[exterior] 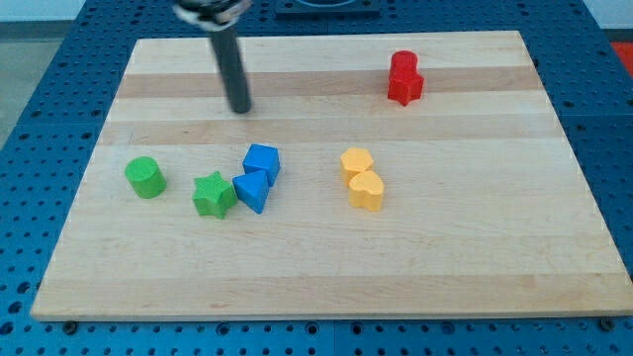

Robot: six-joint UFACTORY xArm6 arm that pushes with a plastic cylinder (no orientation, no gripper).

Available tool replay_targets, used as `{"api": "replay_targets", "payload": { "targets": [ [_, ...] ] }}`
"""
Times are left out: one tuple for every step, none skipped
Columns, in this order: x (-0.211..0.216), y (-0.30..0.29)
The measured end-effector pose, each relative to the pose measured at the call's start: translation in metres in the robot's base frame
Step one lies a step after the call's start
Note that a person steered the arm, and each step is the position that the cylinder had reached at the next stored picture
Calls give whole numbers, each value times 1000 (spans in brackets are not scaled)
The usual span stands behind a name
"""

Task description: Move the blue cube in between the green star and blue triangle

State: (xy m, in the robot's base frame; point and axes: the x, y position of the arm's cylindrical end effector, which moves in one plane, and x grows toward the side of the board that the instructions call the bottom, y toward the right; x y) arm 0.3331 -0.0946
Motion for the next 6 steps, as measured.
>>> {"api": "replay_targets", "payload": {
  "targets": [
    [8,68],
    [42,69],
    [77,69],
    [107,55],
    [107,55],
    [125,38]
  ]
}}
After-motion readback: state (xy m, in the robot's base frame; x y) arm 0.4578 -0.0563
